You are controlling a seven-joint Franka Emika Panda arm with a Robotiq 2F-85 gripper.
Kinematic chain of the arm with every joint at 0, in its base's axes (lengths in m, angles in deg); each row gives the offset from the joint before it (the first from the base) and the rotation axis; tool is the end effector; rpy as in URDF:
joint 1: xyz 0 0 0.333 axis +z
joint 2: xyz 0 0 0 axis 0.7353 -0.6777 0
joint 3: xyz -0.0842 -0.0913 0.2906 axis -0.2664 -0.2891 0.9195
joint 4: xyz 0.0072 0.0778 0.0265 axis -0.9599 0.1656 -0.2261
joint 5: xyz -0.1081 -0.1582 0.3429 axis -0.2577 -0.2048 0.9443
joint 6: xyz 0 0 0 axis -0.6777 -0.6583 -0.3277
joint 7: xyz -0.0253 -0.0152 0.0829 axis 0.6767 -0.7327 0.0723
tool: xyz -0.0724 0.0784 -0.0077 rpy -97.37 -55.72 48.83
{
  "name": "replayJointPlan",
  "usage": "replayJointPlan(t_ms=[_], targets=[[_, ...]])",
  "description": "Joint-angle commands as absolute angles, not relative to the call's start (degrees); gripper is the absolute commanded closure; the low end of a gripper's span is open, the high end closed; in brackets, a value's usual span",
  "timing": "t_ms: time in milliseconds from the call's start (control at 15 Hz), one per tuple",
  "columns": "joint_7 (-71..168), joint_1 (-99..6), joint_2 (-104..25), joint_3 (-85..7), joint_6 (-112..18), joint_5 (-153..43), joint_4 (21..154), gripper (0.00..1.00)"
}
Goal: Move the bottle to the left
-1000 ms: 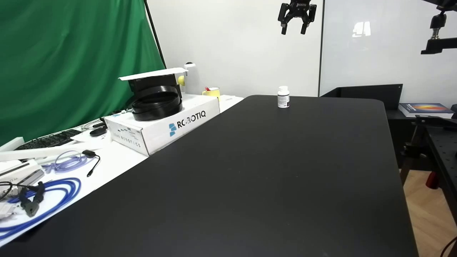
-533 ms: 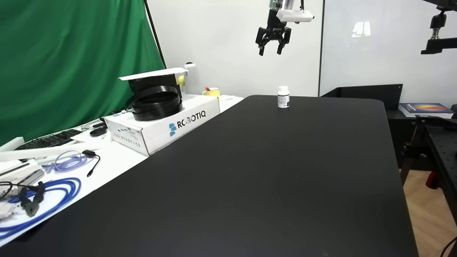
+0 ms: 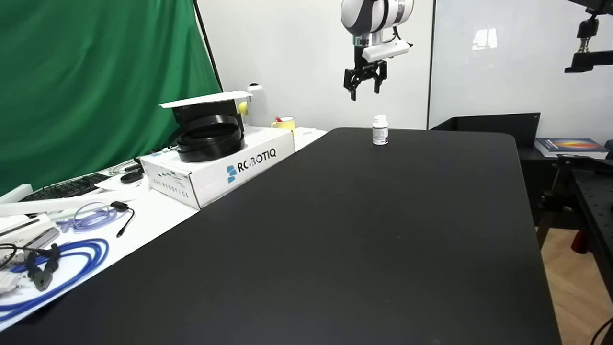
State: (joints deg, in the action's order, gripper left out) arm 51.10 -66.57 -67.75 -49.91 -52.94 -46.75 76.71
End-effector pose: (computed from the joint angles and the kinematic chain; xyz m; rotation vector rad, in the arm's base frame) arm 0.6457 -0.3843 0.2700 2.8184 -0.8690 0.3444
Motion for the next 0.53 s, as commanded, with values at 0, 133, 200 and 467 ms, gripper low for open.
replayJointPlan(t_ms=[0,133,200,467], targets=[[44.59,-66.69,-72.15,-53.86,-46.27,-51.01,68.7,0.0],[43.86,-67.93,-73.76,-54.24,-43.0,-51.49,66.35,0.0],[43.81,-68.86,-74.62,-53.89,-41.12,-51.07,65.14,0.0],[45.43,-72.75,-77.73,-51.14,-34.29,-48.18,61.04,0.0]])
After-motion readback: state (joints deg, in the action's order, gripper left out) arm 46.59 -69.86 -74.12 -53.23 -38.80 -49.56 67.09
